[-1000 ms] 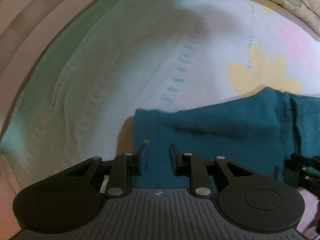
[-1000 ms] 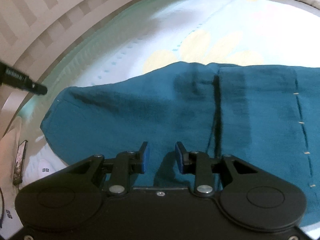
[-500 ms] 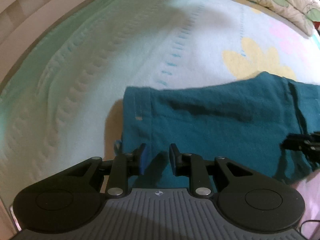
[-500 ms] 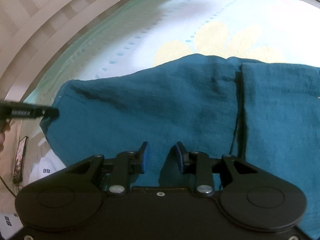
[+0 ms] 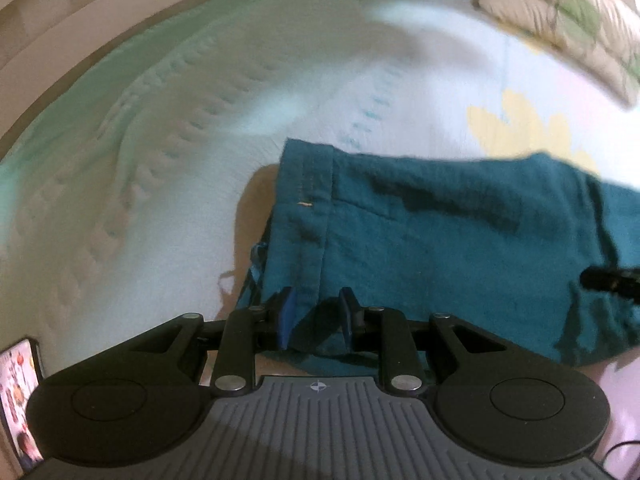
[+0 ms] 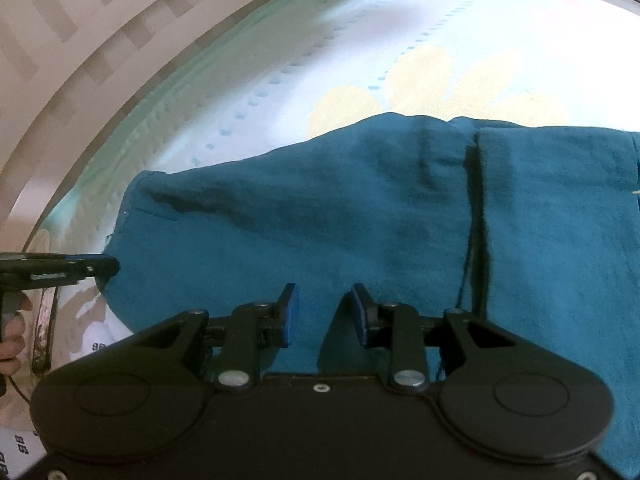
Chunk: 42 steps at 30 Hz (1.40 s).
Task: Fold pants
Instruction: 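Grasp the folded pants edge with the left gripper and tuck it under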
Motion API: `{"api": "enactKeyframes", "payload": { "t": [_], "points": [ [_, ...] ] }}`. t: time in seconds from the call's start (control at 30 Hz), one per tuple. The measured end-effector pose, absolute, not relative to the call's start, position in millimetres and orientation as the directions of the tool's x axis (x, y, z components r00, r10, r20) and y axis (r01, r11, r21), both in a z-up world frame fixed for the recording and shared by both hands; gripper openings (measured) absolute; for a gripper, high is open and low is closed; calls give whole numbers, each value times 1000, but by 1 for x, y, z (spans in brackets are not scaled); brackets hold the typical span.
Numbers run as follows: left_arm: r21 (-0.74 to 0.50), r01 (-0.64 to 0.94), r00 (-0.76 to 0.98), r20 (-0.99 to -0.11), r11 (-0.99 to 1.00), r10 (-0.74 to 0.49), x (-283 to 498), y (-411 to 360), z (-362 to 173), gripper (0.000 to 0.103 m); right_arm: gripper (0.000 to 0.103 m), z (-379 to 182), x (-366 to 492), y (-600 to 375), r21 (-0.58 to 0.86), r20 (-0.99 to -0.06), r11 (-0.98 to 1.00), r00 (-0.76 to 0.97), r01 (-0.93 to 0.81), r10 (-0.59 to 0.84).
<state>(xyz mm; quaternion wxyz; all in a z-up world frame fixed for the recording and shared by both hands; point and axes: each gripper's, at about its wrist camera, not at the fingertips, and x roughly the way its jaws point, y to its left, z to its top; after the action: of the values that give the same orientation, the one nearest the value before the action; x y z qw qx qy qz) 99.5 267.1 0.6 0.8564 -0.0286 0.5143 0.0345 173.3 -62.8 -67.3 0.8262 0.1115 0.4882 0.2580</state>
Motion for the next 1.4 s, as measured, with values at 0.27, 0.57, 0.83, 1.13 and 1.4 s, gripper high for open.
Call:
{"api": "enactKeyframes", "payload": {
  "t": [0.27, 0.57, 0.83, 1.13, 1.4],
  "points": [
    [-58, -128, 446, -895, 990, 5, 86, 277, -3, 24, 41, -68, 174, -66, 443, -748, 839, 386, -316, 540],
    [-136, -148, 455, -889, 980, -54, 80, 289, -6, 50, 41, -70, 174, -66, 447, -750, 838, 378, -315, 542],
    [-130, -166, 463, -886, 978, -39, 81, 291, -5, 71, 41, -70, 175, -64, 443, -752, 841, 383, -310, 537],
    [-183, -143, 414, -904, 973, -109, 101, 284, -29, 84, 41, -70, 175, -61, 439, -752, 844, 389, -307, 533],
    [-186, -171, 428, -899, 968, -97, 114, 277, -37, 92, 42, -70, 175, -58, 442, -750, 841, 387, -310, 537]
  ]
}}
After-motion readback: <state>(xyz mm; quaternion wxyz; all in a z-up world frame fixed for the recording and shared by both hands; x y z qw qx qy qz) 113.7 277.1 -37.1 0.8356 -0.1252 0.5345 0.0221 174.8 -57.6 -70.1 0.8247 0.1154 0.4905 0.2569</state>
